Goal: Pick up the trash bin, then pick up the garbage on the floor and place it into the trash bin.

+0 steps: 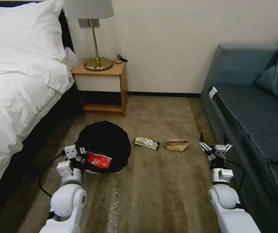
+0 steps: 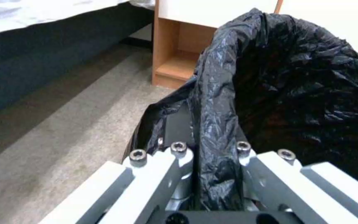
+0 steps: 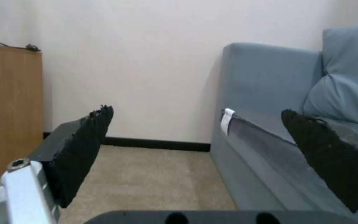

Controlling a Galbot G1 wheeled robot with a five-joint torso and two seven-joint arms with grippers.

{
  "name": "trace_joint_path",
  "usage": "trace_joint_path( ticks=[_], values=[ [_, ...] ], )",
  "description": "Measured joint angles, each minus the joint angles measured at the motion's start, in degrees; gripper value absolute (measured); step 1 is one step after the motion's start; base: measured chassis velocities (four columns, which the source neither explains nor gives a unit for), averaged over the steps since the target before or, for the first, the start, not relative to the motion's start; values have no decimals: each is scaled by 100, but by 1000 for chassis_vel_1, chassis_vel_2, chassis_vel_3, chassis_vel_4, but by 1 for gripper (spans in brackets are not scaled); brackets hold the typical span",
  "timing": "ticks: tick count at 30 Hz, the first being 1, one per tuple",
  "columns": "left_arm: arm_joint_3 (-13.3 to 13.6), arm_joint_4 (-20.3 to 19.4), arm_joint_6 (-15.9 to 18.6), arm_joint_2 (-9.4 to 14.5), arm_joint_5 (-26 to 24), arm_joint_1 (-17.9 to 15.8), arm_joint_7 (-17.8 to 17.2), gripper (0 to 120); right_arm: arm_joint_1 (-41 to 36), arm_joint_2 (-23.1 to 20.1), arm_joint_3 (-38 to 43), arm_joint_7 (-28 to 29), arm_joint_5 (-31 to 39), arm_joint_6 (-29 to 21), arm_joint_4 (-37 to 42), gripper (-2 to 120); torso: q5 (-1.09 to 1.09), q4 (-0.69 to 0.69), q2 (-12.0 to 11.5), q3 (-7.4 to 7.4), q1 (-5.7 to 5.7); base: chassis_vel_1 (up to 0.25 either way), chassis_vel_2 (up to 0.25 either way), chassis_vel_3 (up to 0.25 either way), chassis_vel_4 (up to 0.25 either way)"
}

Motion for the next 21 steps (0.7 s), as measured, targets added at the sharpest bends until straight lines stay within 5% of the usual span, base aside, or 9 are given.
trace_joint_path(
  ticks=[21],
  values=[
    [1, -48, 0, -46, 54, 56, 0, 4, -12, -15, 57, -9, -131, 182, -57, 100, 0, 0, 0, 0, 0, -78, 83, 86, -82]
  ],
)
